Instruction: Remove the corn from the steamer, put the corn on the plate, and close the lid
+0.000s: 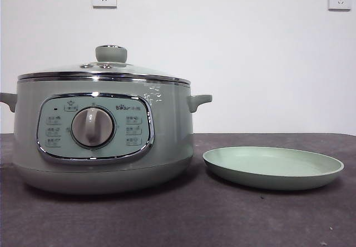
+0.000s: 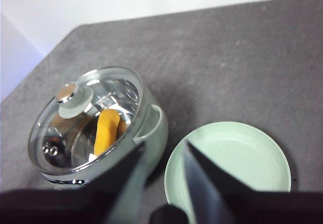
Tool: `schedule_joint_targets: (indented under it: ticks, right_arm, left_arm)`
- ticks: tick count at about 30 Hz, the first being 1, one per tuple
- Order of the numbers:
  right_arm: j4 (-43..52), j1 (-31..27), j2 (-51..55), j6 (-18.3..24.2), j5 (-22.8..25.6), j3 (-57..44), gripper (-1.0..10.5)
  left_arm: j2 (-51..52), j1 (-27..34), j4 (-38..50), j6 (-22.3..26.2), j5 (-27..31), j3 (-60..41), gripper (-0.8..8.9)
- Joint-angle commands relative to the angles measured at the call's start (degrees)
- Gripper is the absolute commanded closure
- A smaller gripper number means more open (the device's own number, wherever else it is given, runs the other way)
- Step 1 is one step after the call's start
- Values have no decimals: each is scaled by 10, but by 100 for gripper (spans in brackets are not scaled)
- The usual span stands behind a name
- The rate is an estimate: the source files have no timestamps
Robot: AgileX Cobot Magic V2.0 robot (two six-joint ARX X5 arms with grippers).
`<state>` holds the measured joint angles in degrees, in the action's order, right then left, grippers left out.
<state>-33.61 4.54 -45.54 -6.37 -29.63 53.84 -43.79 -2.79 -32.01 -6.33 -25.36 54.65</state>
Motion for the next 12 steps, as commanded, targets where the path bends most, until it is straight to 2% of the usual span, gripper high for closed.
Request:
schedule_joint_targets:
  ticks: [1, 4, 7, 12]
  right_arm:
    - [0, 1, -10, 9, -3, 1, 529]
    - [-1, 1, -18, 9, -3, 1, 532]
    - [1, 2, -21, 8, -3, 1, 534]
    - [1, 9, -21, 4, -3, 1, 537]
  left_arm:
    - [-21, 1, -12, 12, -17, 11, 423]
    - [-45, -3, -9, 11, -34, 18, 419]
    - [-65, -16, 16, 10, -34, 19, 343]
    - [-107, -58, 37, 5, -30, 34, 345]
